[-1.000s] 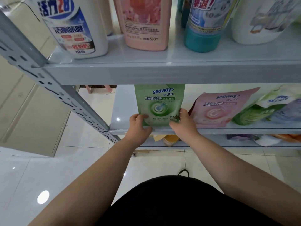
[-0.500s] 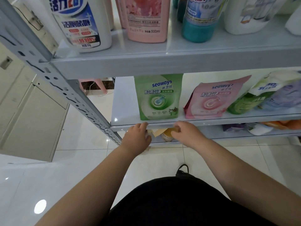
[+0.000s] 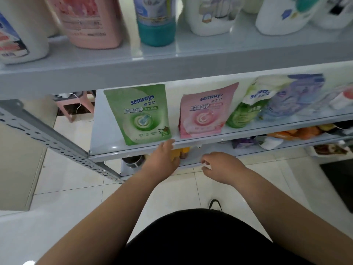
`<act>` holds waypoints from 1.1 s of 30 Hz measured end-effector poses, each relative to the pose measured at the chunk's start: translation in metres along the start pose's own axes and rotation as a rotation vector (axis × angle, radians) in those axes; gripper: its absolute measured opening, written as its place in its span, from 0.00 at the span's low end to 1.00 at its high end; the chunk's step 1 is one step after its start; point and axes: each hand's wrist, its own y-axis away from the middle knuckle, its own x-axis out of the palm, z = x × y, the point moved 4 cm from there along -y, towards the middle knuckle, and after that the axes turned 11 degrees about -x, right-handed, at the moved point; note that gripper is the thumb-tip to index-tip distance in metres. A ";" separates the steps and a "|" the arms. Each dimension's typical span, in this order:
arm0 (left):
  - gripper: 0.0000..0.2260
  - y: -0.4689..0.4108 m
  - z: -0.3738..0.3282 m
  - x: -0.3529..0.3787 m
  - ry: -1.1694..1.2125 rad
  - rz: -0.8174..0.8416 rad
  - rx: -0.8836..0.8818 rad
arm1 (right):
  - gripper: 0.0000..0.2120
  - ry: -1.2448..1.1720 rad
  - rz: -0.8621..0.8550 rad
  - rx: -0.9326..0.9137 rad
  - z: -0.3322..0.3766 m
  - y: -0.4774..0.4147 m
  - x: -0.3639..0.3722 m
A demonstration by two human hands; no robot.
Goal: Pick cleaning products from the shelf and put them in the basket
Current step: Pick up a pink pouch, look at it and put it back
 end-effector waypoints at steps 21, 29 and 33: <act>0.11 -0.029 -0.088 0.031 0.809 -0.445 -0.318 | 0.16 -0.080 0.100 -0.188 -0.135 0.009 -0.054; 0.09 0.026 -0.074 0.024 1.039 -0.434 -0.292 | 0.40 -0.664 -0.107 -0.078 -0.116 0.008 -0.049; 0.06 0.054 -0.064 0.021 1.113 -0.322 -0.268 | 0.32 -1.274 -0.095 -0.064 -0.083 0.017 -0.035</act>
